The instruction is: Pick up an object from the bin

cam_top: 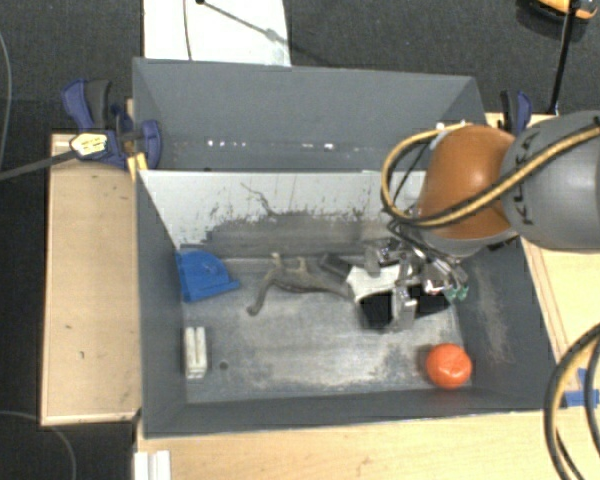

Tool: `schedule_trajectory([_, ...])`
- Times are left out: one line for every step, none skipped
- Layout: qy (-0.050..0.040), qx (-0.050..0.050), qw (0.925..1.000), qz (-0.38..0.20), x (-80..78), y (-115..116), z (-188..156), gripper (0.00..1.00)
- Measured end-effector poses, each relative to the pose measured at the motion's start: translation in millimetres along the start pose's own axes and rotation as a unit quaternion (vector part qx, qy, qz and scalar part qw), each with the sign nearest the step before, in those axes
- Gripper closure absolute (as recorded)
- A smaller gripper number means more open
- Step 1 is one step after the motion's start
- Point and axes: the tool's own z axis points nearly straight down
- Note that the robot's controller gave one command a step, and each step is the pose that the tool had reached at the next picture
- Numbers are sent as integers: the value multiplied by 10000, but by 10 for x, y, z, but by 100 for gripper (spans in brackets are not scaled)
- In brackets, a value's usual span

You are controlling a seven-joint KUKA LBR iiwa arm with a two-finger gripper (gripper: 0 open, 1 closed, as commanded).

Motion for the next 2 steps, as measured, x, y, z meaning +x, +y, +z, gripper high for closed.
schedule_trajectory([-16,-10,9982,-595,-8,-58,-4,0])
schedule_trajectory([-22,-9,9975,-702,-7,-76,-5,0])
